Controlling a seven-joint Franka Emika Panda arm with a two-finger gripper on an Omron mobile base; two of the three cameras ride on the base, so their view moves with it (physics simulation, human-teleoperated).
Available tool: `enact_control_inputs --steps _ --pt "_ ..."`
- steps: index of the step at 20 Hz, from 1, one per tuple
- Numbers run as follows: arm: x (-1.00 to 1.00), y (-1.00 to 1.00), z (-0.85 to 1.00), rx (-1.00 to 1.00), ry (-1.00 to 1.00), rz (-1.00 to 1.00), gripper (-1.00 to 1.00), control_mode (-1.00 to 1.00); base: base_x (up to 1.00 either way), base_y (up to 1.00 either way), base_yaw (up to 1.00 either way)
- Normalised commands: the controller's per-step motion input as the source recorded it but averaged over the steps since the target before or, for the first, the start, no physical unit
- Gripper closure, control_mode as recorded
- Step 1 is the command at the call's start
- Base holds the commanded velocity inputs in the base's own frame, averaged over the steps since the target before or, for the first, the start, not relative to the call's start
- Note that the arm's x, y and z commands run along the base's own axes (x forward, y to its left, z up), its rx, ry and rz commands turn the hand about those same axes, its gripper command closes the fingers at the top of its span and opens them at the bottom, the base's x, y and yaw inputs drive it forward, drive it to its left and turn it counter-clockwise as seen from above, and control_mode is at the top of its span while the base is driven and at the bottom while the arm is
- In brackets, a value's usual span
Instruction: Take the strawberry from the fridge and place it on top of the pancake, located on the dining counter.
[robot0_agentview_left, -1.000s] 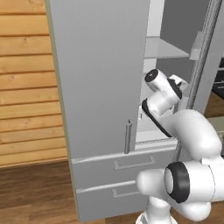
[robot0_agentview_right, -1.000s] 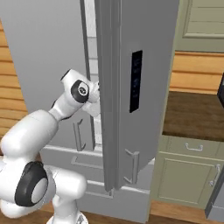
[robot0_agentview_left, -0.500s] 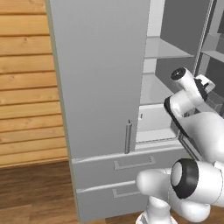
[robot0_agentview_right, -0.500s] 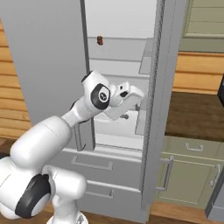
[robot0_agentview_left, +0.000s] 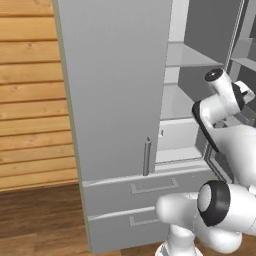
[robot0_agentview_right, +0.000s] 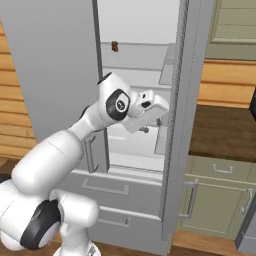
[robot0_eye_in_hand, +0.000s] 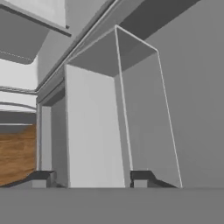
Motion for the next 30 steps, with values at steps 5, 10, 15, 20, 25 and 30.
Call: enact_control_inputs --steps 5,10,15,20,25,30 --pt "-0.74 0.64 -0.04 0.0 -0.02 0.0 -1.0 -1.0 0.0 0.0 0.0" --pt "-0.4 0.98 -0.18 0.05 0.0 0.0 -1.0 -1.0 0.0 0.0 0.0" --pt "-0.36 0.95 -0.28 0.16 0.0 0.0 -1.0 -1.0 0.0 0.0 0.0" --pt "-0.21 0.95 -0.39 0.31 -0.11 0.04 -1.0 -1.0 0.0 0.0 0.0" --pt "-0.02 0.94 -0.13 0.33 -0.06 0.02 -1.0 -1.0 0.0 0.0 0.0" --pt "0.16 0.34 0.31 0.26 -0.01 0.0 -1.0 -1.0 0.0 0.0 0.0"
